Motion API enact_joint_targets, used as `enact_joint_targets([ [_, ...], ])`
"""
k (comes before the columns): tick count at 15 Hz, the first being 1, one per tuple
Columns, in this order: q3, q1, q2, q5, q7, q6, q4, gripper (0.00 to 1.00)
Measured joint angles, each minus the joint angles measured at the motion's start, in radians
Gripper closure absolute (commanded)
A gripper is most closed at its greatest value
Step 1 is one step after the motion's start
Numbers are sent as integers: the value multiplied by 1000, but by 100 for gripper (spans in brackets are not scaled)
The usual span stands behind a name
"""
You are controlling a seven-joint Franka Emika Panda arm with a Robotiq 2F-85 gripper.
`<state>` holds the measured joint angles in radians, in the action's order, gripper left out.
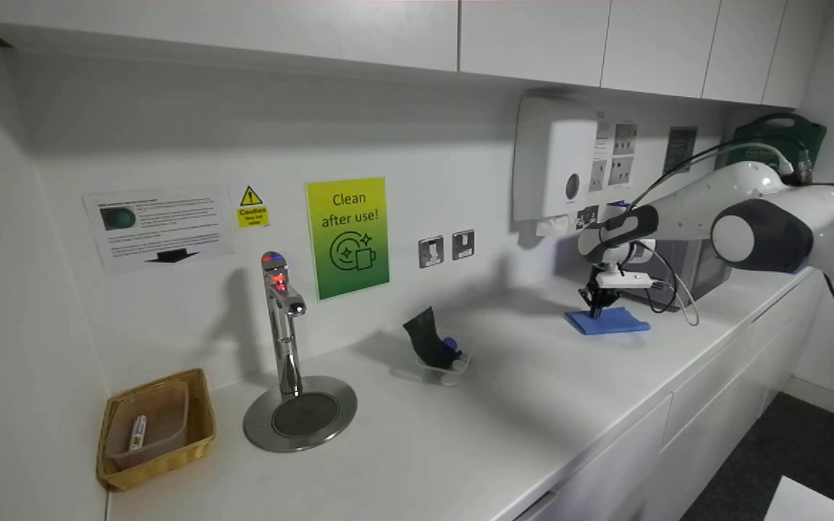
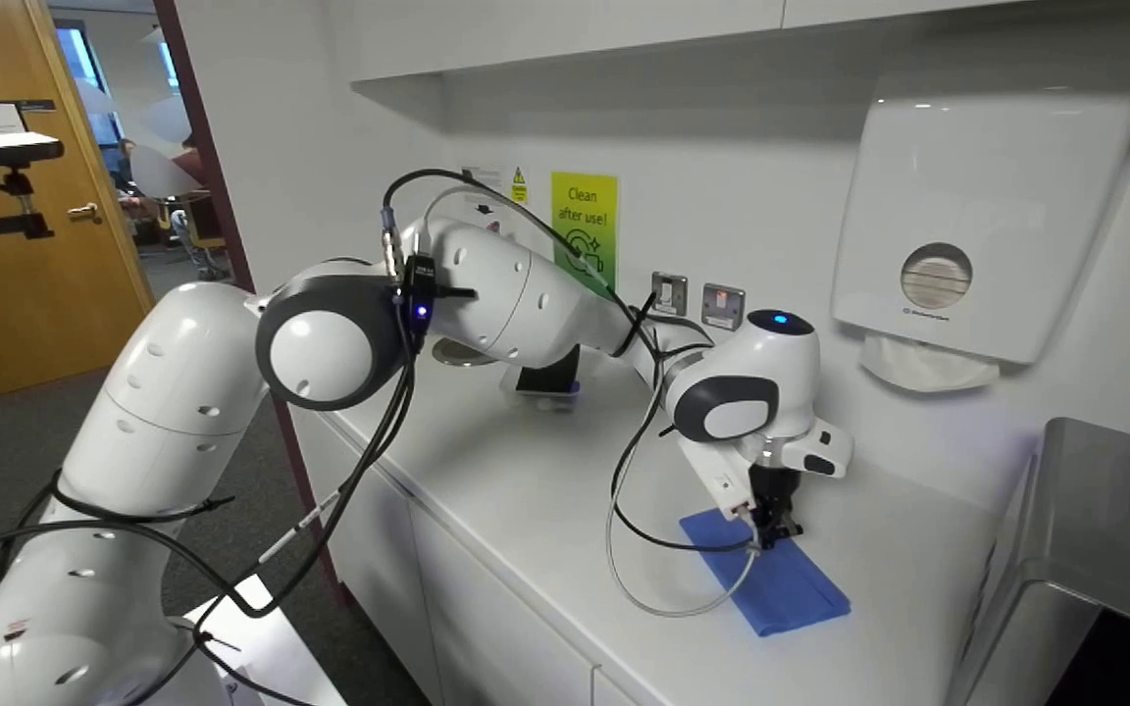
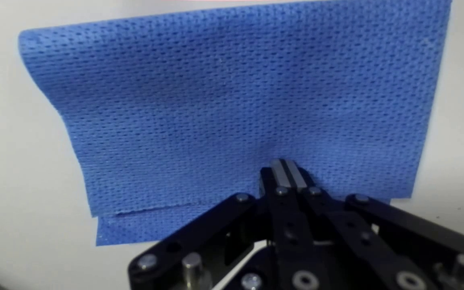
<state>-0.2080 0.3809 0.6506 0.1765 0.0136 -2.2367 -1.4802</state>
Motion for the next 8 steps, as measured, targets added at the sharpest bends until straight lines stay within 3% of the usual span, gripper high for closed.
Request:
enact_joint_targets([
  [8, 43, -69, 76, -11, -4, 73, 145, 100],
])
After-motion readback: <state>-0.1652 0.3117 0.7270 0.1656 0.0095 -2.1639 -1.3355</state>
